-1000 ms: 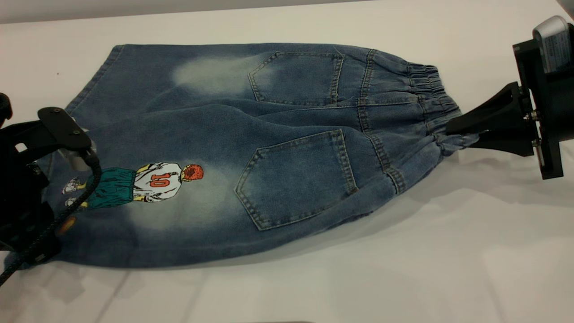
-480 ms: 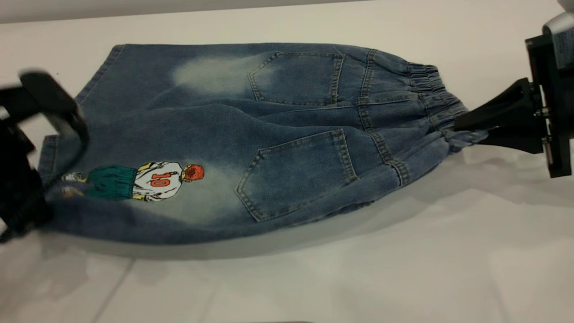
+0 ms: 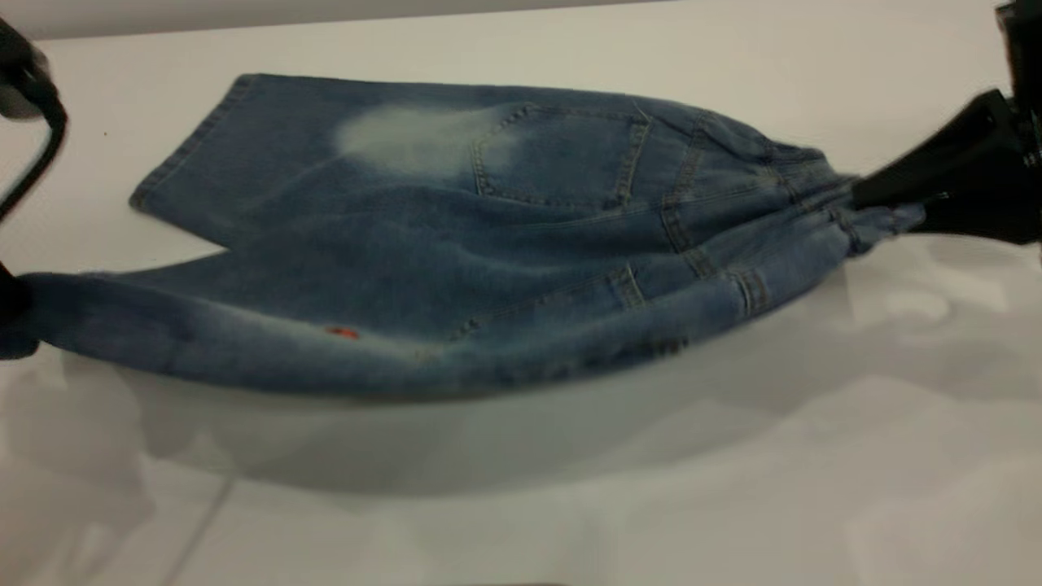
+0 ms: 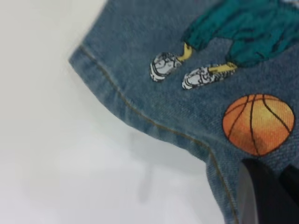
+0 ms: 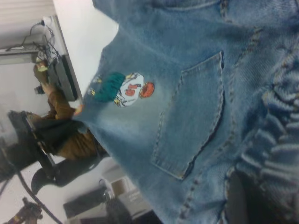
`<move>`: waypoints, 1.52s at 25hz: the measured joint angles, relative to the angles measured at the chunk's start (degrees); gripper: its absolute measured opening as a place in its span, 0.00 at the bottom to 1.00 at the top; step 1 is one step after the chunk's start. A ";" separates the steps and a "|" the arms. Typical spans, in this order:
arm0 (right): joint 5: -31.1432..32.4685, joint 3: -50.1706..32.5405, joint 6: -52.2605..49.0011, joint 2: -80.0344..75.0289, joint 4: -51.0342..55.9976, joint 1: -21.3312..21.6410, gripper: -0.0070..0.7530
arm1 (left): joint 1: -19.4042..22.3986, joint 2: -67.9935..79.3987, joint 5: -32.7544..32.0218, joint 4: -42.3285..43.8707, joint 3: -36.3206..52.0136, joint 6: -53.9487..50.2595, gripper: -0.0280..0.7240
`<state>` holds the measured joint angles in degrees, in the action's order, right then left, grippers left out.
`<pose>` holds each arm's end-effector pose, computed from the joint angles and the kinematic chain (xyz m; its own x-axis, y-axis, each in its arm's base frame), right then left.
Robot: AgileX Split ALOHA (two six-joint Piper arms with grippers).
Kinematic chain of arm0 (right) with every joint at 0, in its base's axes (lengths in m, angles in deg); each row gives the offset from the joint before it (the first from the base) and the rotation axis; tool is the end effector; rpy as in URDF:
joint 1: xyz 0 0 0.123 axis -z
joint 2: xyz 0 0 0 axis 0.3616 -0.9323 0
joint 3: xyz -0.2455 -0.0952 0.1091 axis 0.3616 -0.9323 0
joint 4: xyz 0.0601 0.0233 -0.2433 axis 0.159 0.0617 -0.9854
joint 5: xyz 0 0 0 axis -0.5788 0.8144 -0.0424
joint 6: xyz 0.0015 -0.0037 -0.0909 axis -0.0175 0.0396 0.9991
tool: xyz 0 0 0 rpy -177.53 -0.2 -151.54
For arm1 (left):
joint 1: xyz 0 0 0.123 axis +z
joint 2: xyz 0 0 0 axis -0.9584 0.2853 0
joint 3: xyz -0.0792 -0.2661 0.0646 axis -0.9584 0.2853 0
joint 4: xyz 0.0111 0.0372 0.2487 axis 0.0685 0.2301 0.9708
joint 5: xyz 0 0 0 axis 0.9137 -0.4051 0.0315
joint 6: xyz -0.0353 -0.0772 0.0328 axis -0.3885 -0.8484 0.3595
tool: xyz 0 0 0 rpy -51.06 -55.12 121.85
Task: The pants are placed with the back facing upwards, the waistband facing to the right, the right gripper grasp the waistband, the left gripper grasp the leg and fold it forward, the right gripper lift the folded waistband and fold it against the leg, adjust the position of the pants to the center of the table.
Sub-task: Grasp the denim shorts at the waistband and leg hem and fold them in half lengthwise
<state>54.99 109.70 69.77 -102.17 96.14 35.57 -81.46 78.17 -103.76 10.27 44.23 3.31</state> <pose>0.2702 0.0151 0.0845 -0.9437 0.3068 0.1240 0.2433 0.3894 0.8883 0.2284 -0.0308 0.1579 -0.7002 0.6396 -0.3171 0.6019 0.7678 0.2197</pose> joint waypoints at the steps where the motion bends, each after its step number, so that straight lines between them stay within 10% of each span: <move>1: 0.00 -1.64 -0.13 1.17 -0.29 0.00 0.06 | 0.00 -1.25 -1.13 -1.32 0.07 0.00 0.07; 12: -0.42 -6.24 -7.16 8.95 5.95 0.00 0.06 | 0.00 -5.23 6.34 -1.48 -4.98 -7.01 0.07; 21: -13.24 -6.20 -12.52 8.88 20.55 0.00 0.06 | 0.00 14.28 9.93 -1.38 -20.63 -7.14 0.07; 38: -16.60 7.30 -19.04 -4.93 21.57 0.00 0.07 | -0.13 39.14 10.30 -3.26 -45.06 -7.32 0.08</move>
<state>38.38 117.00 50.72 -107.10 117.71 35.57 -81.59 117.30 -93.46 7.01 -0.83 -4.01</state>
